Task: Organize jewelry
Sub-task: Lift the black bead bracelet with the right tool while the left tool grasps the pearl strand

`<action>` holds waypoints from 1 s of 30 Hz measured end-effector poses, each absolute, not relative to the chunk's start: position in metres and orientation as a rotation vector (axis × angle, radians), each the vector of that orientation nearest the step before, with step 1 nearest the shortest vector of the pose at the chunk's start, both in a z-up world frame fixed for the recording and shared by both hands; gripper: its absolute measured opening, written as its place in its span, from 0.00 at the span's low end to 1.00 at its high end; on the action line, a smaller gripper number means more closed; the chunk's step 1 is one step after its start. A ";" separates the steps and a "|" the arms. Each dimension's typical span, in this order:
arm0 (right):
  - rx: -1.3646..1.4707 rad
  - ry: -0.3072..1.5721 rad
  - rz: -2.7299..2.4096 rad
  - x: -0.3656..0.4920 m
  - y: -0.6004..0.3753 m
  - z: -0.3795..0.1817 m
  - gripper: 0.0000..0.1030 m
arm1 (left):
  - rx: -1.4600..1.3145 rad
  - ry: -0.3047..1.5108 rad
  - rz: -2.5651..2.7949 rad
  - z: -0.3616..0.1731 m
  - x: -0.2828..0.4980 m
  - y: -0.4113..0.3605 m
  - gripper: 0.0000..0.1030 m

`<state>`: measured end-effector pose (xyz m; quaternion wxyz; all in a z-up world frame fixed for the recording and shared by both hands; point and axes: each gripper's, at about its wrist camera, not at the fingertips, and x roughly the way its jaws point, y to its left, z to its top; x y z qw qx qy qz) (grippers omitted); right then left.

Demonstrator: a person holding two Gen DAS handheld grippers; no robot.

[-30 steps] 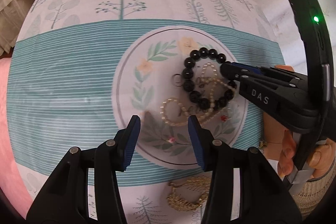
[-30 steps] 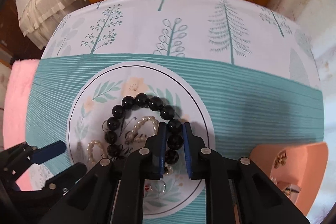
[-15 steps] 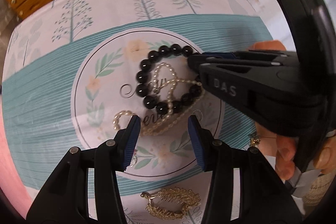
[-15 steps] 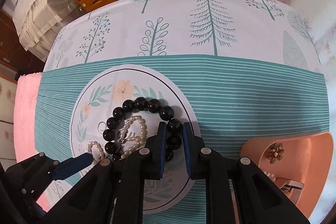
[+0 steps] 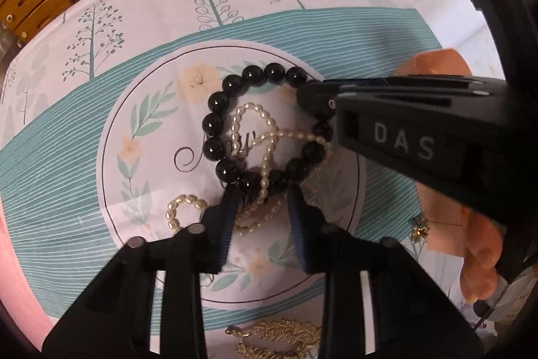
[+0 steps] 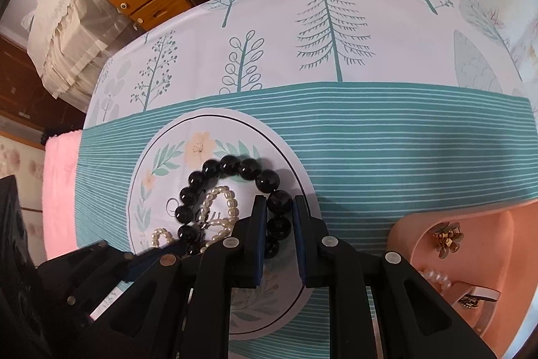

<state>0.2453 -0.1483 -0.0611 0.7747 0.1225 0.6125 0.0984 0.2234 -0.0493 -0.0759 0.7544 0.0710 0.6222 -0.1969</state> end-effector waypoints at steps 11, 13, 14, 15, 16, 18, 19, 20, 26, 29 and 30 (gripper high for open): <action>0.312 1.320 0.236 0.240 -0.153 -0.060 0.15 | 0.054 1.368 -0.339 -0.067 0.222 -0.025 0.03; 0.325 1.306 0.244 0.237 -0.156 -0.055 0.15 | 0.020 1.356 -0.311 -0.060 0.223 -0.013 0.03; 0.327 1.297 0.249 0.236 -0.156 -0.052 0.15 | 0.005 1.348 -0.301 -0.055 0.222 -0.006 0.03; 0.330 1.287 0.253 0.234 -0.157 -0.047 0.15 | -0.009 1.338 -0.290 -0.050 0.222 -0.001 0.03; 0.333 1.280 0.256 0.232 -0.158 -0.043 0.15 | -0.026 1.324 -0.280 -0.043 0.221 0.005 0.03; 0.328 1.260 0.263 0.228 -0.158 -0.032 0.15 | -0.057 1.303 -0.267 -0.028 0.209 0.015 0.03; 0.324 1.249 0.267 0.226 -0.157 -0.026 0.15 | -0.068 1.293 -0.260 -0.022 0.208 0.019 0.03; 0.320 1.236 0.274 0.223 -0.156 -0.019 0.15 | -0.084 1.276 -0.251 -0.011 0.204 0.024 0.03; 0.299 1.154 0.319 0.200 -0.148 0.028 0.15 | -0.149 1.163 -0.238 0.045 0.190 0.031 0.03; 0.279 1.107 0.337 0.185 -0.143 0.055 0.15 | -0.167 1.110 -0.248 0.072 0.181 0.031 0.03; 0.273 1.092 0.342 0.180 -0.142 0.064 0.15 | -0.172 1.090 -0.254 0.083 0.175 0.031 0.03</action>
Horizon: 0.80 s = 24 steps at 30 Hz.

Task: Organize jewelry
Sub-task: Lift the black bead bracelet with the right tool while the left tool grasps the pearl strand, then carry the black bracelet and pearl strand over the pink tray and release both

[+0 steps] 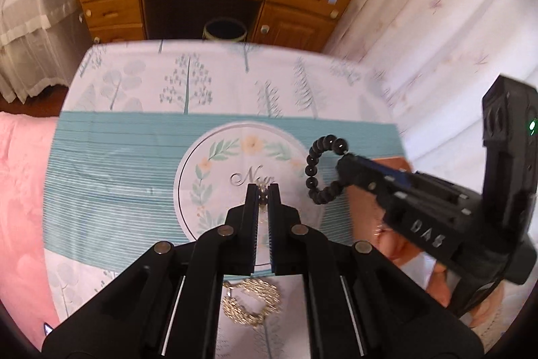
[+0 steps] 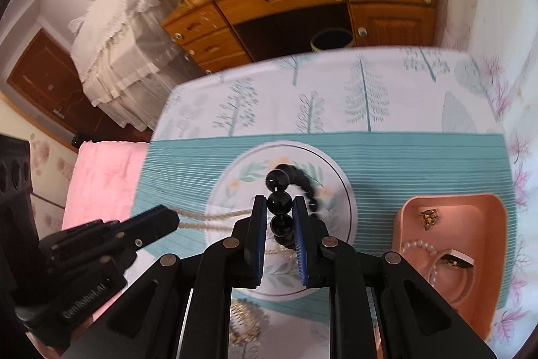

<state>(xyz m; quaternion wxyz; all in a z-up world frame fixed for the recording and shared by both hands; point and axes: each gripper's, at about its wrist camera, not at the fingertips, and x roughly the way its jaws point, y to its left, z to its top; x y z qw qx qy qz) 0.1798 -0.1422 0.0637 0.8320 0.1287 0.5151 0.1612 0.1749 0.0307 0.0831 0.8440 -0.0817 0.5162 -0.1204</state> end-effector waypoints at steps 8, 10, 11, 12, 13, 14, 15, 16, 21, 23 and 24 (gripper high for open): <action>0.257 0.959 0.381 0.123 -0.149 0.135 0.15 | -0.196 0.975 -0.293 0.154 0.136 0.023 0.03; 0.257 0.937 0.385 0.109 -0.154 0.149 0.15 | -0.196 0.953 -0.305 0.168 0.128 0.018 0.03; 0.255 0.921 0.384 0.100 -0.158 0.157 0.15 | -0.195 0.946 -0.308 0.174 0.125 0.016 0.03; 0.252 0.912 0.383 0.095 -0.161 0.162 0.15 | -0.192 0.933 -0.314 0.182 0.120 0.012 0.03; 0.246 0.899 0.380 0.087 -0.166 0.168 0.15 | -0.191 0.924 -0.316 0.187 0.117 0.009 0.03; 0.240 0.886 0.376 0.079 -0.171 0.174 0.15 | -0.189 0.914 -0.321 0.193 0.114 0.006 0.03; 0.238 0.877 0.371 0.071 -0.177 0.180 0.15 | -0.187 0.905 -0.325 0.200 0.112 0.002 0.03; 0.235 0.870 0.364 0.063 -0.183 0.184 0.15 | -0.184 0.897 -0.327 0.206 0.110 -0.001 0.03; 0.231 0.859 0.314 0.041 -0.221 0.192 0.15 | -0.170 0.872 -0.352 0.228 0.102 -0.027 0.03; 0.236 0.869 0.294 0.035 -0.239 0.189 0.15 | -0.156 0.872 -0.367 0.232 0.100 -0.043 0.03; 0.240 0.876 0.281 0.032 -0.250 0.187 0.15 | -0.151 0.872 -0.374 0.232 0.100 -0.048 0.03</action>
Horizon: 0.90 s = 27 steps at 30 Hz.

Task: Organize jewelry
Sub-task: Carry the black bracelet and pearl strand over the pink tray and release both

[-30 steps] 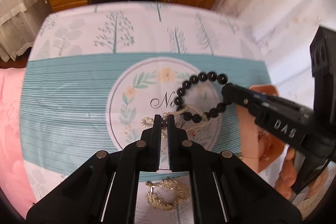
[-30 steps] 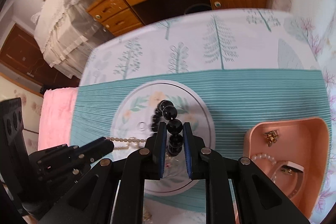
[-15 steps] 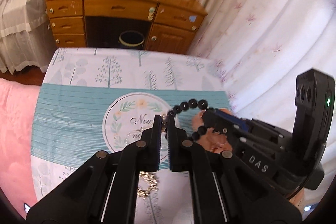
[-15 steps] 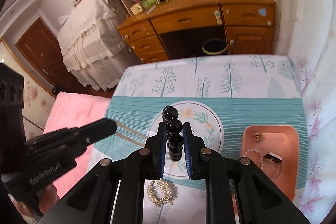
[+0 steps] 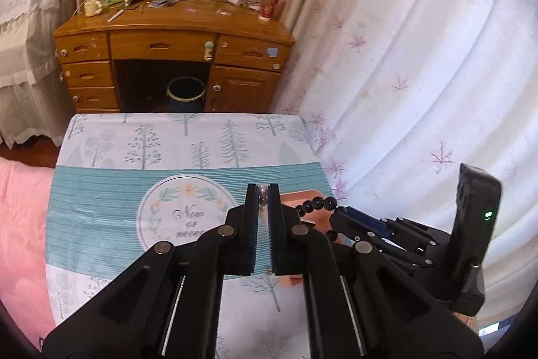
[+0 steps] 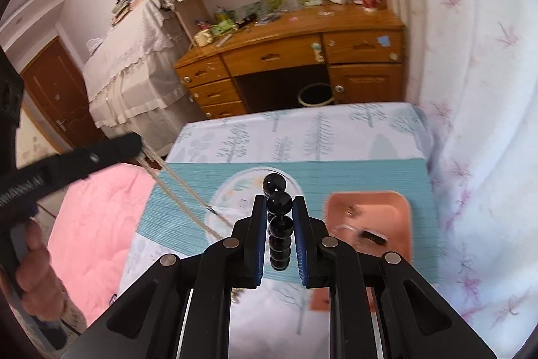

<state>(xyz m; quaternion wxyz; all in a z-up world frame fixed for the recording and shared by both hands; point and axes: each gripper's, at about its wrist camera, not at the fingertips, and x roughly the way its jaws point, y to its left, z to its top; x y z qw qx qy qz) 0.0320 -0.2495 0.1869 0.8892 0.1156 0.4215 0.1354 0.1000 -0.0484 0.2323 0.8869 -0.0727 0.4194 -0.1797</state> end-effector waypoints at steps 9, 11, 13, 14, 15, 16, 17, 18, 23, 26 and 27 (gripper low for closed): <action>0.235 0.955 0.181 0.026 -0.318 0.139 0.15 | -0.114 0.903 -0.439 0.226 0.100 -0.110 0.03; 0.237 0.973 0.165 0.030 -0.326 0.122 0.15 | -0.109 0.919 -0.457 0.221 0.098 -0.122 0.03; 0.247 0.992 0.147 0.034 -0.338 0.108 0.15 | -0.100 0.941 -0.475 0.212 0.097 -0.137 0.03; 0.252 1.000 0.138 0.036 -0.342 0.101 0.15 | -0.096 0.948 -0.480 0.208 0.097 -0.141 0.03; 0.256 1.005 0.133 0.041 -0.342 0.094 0.15 | -0.089 0.960 -0.488 0.203 0.097 -0.148 0.03; 0.263 1.012 0.127 0.044 -0.346 0.089 0.15 | -0.082 0.973 -0.496 0.198 0.097 -0.155 0.03; 0.271 1.020 0.120 0.045 -0.352 0.082 0.15 | -0.076 0.981 -0.501 0.193 0.097 -0.159 0.03; 0.273 1.025 0.116 0.051 -0.351 0.077 0.15 | -0.067 0.994 -0.507 0.187 0.096 -0.165 0.03; 0.291 1.046 0.105 0.061 -0.362 0.052 0.15 | -0.027 1.050 -0.534 0.156 0.092 -0.189 0.03; 0.297 1.053 0.103 0.065 -0.364 0.044 0.15 | -0.010 1.080 -0.538 0.139 0.092 -0.197 0.03; 0.299 1.056 0.108 0.066 -0.365 0.041 0.15 | -0.003 1.087 -0.537 0.135 0.092 -0.199 0.03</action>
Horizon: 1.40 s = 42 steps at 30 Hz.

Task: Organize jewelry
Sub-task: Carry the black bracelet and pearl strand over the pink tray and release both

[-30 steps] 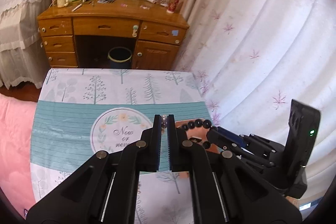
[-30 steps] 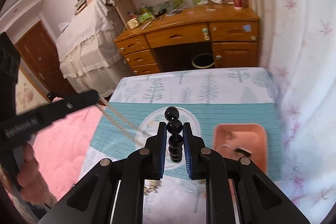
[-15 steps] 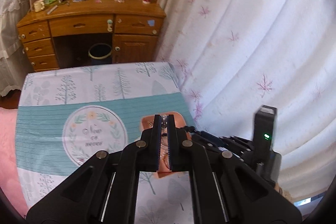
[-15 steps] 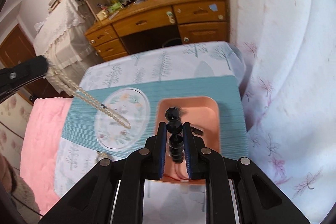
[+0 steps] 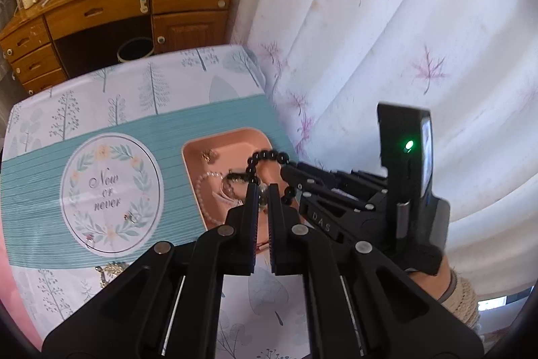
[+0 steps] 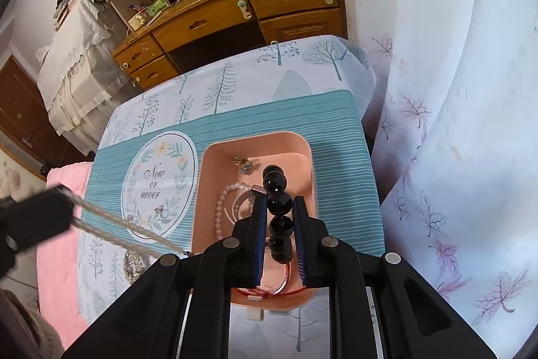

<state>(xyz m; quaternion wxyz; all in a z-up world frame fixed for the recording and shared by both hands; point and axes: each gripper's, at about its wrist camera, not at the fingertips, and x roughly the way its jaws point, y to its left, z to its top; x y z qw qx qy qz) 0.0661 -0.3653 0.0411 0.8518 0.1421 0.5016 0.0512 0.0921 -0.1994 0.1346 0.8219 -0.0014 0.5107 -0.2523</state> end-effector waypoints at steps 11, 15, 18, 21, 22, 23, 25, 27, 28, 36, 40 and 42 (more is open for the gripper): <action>0.305 1.094 0.148 0.078 -0.350 0.021 0.15 | 0.027 1.160 -0.472 0.079 0.107 -0.198 0.03; 0.295 1.115 0.155 0.082 -0.342 0.011 0.15 | 0.033 1.176 -0.426 0.058 0.119 -0.193 0.03; 0.277 1.137 0.168 0.083 -0.336 0.004 0.15 | 0.027 1.191 -0.406 0.047 0.128 -0.190 0.03; 0.251 1.168 0.182 0.086 -0.325 -0.005 0.15 | 0.036 1.198 -0.391 0.036 0.135 -0.191 0.03; 0.246 1.175 0.188 0.085 -0.322 -0.007 0.15 | 0.040 1.198 -0.389 0.033 0.136 -0.192 0.03; 0.237 1.190 0.199 0.086 -0.317 -0.012 0.15 | 0.046 1.198 -0.388 0.031 0.138 -0.193 0.03; 0.226 1.205 0.209 0.085 -0.310 -0.017 0.15 | 0.055 1.193 -0.387 0.028 0.141 -0.195 0.03; 0.206 1.231 0.209 0.084 -0.304 -0.024 0.15 | 0.061 1.188 -0.391 0.026 0.143 -0.198 0.03; 0.204 1.244 0.212 0.083 -0.303 -0.027 0.15 | 0.062 1.188 -0.394 0.026 0.144 -0.198 0.03; 0.248 1.233 0.220 0.081 -0.303 -0.022 0.16 | 0.091 1.215 -0.421 0.023 0.143 -0.201 0.08; 0.247 1.218 0.227 0.077 -0.301 -0.013 0.16 | 0.080 1.225 -0.429 0.024 0.138 -0.192 0.38; 0.242 1.214 0.231 0.074 -0.302 -0.009 0.16 | 0.071 1.219 -0.432 0.027 0.135 -0.185 0.45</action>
